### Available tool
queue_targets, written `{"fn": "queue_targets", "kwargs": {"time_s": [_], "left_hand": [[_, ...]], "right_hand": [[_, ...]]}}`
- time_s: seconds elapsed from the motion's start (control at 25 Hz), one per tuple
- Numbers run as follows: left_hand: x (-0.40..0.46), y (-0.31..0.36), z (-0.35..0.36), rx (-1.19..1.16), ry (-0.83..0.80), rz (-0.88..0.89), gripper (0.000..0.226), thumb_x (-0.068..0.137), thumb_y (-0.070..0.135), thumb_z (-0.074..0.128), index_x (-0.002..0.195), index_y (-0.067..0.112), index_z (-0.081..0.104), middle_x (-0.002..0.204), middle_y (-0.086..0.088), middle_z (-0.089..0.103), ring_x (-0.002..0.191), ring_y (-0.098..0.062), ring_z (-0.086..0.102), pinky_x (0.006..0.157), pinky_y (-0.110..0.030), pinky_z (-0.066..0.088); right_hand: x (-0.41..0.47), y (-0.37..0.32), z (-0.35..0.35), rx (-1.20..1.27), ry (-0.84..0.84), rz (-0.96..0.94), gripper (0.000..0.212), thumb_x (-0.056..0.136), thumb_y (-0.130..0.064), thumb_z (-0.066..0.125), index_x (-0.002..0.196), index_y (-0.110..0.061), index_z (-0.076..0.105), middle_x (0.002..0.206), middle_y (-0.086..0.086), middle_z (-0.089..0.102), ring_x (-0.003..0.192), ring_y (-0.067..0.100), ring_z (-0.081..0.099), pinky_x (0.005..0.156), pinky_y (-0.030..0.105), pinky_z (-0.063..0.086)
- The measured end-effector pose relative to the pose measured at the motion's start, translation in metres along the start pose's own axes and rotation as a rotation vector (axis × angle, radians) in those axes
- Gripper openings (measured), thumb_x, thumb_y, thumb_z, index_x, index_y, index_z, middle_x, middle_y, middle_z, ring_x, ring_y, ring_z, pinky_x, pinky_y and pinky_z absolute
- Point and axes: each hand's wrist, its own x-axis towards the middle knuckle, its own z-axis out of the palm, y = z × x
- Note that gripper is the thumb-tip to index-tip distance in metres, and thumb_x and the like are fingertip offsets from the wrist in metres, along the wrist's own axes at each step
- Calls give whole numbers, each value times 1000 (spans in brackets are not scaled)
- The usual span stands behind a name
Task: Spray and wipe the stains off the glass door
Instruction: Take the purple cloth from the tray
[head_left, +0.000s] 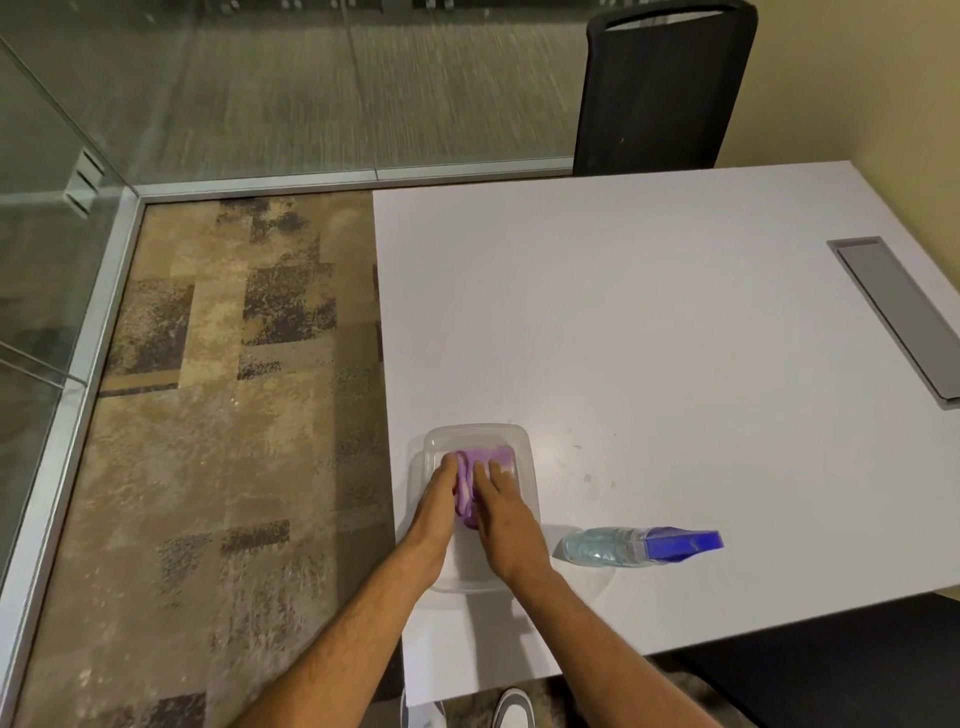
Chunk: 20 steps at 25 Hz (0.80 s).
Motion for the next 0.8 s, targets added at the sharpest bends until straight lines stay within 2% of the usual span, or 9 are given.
{"fn": "queue_targets", "kwargs": {"time_s": [0.08,0.12,0.2,0.28,0.32,0.4,0.52,0.64,0.8], "left_hand": [[-10,5,-4,1,13,39,51,110,54,32,130,27,70,118,4,77,103,-5,72,73,-11,53],[-17,9,-5,2,23,57,47,111,52,34,123,29,73,116,5,79,101,-5,74,72,-12,54],[-37,21,-8,0,51,91,38,111,47,39,110,32,74,104,8,82,93,-4,77,72,-14,56],[-62,33,-10,-2,81,145,22,108,43,52,106,34,73,96,8,83,86,-4,78,72,-18,59],[-76,40,-10,-6,81,173,14,104,41,60,108,35,72,99,6,83,89,-7,79,76,-23,60],[-107,50,-11,9,56,224,16,102,32,66,117,38,70,112,2,79,104,-14,77,88,-31,61],[-155,61,-18,15,52,299,30,104,17,65,124,39,65,120,1,76,109,-16,76,81,-25,61],[-203,63,-33,24,71,360,37,102,15,67,129,40,60,115,2,80,106,-14,78,80,-22,61],[-263,63,-58,13,215,451,47,95,10,73,137,26,57,109,-2,79,105,-22,77,94,-40,62]], "right_hand": [[-9,-12,-21,194,90,7,40,110,-23,35,148,-31,46,137,-3,63,117,8,63,103,29,51],[-14,-19,-31,279,118,12,39,109,-18,37,142,-30,53,122,-6,69,102,-1,65,96,23,54],[-22,-36,-51,444,114,60,39,105,-10,40,136,-20,61,112,1,71,94,8,68,87,19,55],[-36,-55,-68,631,95,138,32,105,-16,42,122,-20,68,105,4,74,88,20,69,73,19,56],[-44,-65,-79,697,105,148,28,106,-21,44,117,-21,70,102,3,75,87,19,70,72,17,56],[-61,-85,-100,734,148,158,26,104,-37,50,108,-23,72,98,-1,76,88,15,72,77,21,59],[-86,-113,-127,720,169,143,31,93,-52,64,93,-23,74,87,-2,77,80,19,74,75,32,61],[-112,-141,-142,689,99,78,23,90,-45,70,90,-22,73,83,-3,77,78,19,75,75,31,62],[-145,-189,-146,672,17,-34,18,95,-29,66,92,-11,72,87,10,75,84,28,73,80,41,61]]}}
